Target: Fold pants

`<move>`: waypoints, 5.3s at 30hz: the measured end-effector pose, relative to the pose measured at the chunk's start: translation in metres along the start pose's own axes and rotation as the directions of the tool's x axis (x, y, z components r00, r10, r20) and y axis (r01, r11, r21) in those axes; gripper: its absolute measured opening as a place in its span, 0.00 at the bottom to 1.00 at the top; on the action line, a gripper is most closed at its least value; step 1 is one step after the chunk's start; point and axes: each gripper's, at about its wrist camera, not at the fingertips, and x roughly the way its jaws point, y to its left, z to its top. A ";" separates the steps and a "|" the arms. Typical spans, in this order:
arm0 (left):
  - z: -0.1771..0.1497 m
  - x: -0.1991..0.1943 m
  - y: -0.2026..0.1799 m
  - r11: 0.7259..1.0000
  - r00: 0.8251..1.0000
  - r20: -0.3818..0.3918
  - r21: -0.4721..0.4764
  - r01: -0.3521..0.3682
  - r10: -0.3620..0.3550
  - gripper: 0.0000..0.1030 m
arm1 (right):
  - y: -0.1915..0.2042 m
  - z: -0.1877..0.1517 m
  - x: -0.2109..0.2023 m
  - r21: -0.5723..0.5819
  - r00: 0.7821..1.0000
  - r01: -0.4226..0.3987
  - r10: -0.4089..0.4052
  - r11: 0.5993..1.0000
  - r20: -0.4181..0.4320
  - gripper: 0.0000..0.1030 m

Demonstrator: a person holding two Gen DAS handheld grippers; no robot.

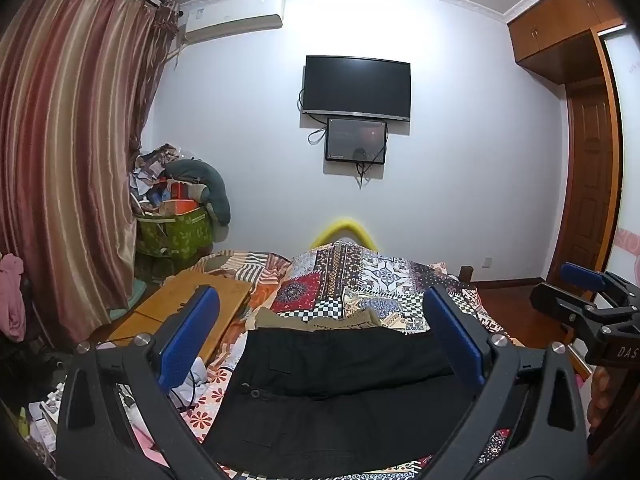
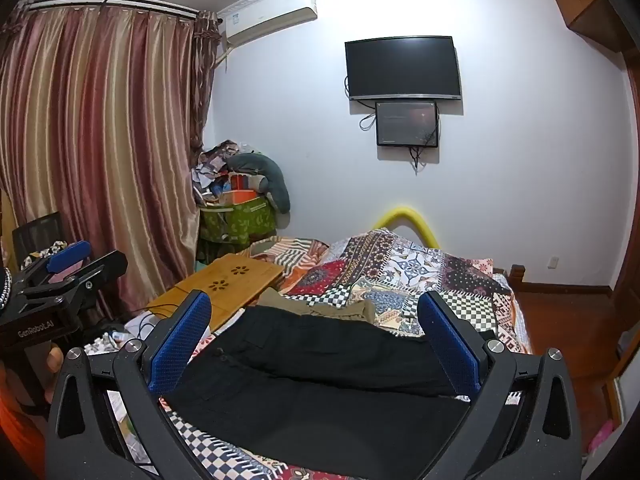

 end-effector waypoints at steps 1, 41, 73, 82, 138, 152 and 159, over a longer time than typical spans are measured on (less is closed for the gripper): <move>0.000 0.001 0.000 1.000 1.000 -0.004 0.000 0.002 -0.002 1.00 | 0.000 0.000 0.000 0.000 1.000 0.000 0.000 1.000 -0.002 1.00; -0.122 0.368 0.134 0.986 0.833 -0.528 0.054 -0.159 0.164 0.97 | -0.289 -0.098 0.131 0.084 0.760 0.519 -0.414 0.851 -0.502 0.98; -0.187 0.481 0.146 0.987 0.709 -0.688 0.066 -0.149 0.153 0.57 | -0.338 -0.171 0.187 0.116 0.674 0.530 -0.335 0.840 -0.658 0.26; -0.167 0.464 0.126 0.969 0.746 -0.621 0.196 -0.148 0.239 0.28 | -0.332 -0.164 0.155 0.070 0.683 0.526 -0.372 0.848 -0.629 0.07; -0.169 0.489 0.150 0.995 0.722 -0.691 -0.030 -0.090 0.045 0.57 | -0.132 -0.115 0.359 0.042 0.706 -0.196 0.171 0.980 -0.687 0.53; -0.153 0.475 0.122 0.983 0.760 -0.628 0.166 -0.077 0.166 0.23 | -0.109 -0.106 0.345 -0.090 0.769 -0.201 0.099 0.976 -0.632 0.04; -0.124 0.464 0.113 0.976 0.809 -0.555 0.195 -0.098 0.192 0.23 | -0.120 -0.077 0.336 -0.098 0.842 -0.141 0.067 0.985 -0.536 0.03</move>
